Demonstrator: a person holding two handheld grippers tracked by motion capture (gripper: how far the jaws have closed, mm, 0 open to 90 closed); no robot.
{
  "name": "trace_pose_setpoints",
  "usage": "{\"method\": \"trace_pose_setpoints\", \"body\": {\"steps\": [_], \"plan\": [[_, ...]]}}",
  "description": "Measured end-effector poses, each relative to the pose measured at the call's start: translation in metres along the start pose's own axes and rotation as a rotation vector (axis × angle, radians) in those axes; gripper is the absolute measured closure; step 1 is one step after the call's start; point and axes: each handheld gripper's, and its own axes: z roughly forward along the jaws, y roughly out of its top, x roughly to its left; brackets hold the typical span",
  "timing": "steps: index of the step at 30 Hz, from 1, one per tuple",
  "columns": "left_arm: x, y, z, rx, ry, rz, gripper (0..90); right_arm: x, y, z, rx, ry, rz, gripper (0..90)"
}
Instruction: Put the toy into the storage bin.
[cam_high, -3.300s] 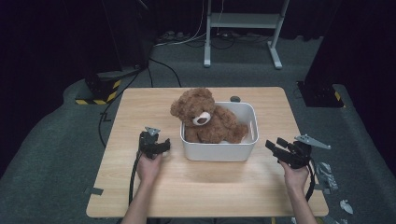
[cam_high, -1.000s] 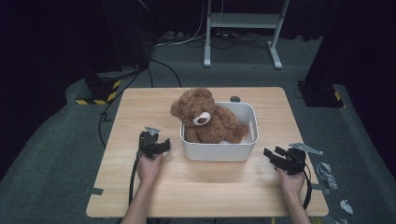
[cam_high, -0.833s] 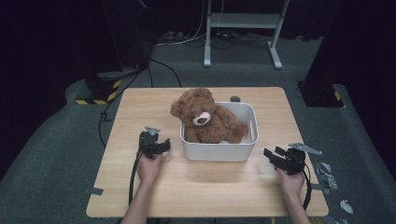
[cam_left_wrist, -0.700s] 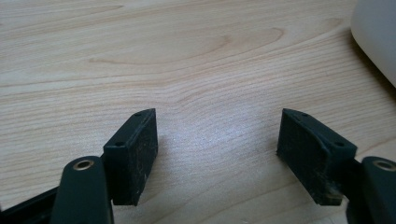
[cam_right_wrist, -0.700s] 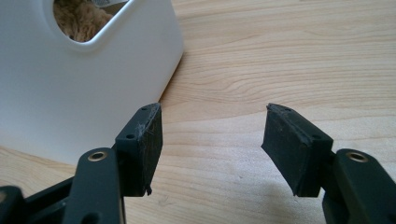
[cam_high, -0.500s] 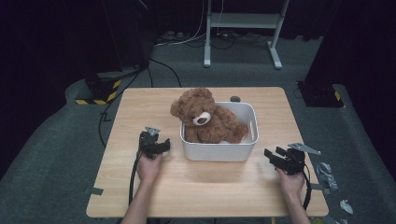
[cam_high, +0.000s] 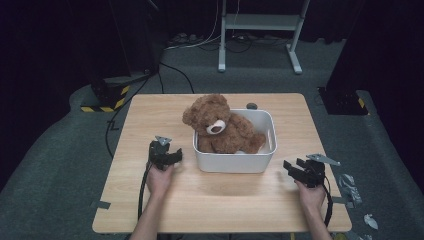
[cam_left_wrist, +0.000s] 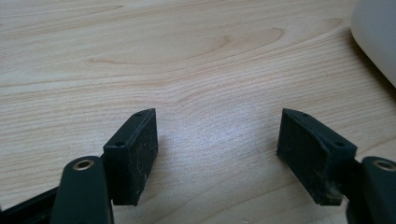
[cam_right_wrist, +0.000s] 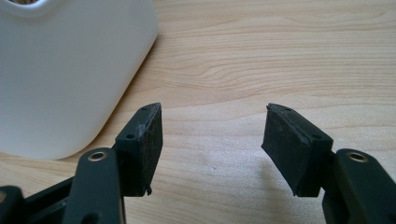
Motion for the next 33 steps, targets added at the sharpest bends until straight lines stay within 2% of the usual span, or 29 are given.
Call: {"method": "trace_pose_setpoints", "body": {"steps": [30, 33], "plan": [[0.0, 0.0, 0.0, 0.0, 0.0, 0.001, 28.8, -0.0018, -0.0029, 0.0081, 0.029, -0.077, -0.018, 38.5], [0.0, 0.0, 0.0, 0.0, 0.0, 0.001, 28.8, -0.002, -0.0025, 0.0092, 0.033, -0.086, -0.031, 38.5]]}}
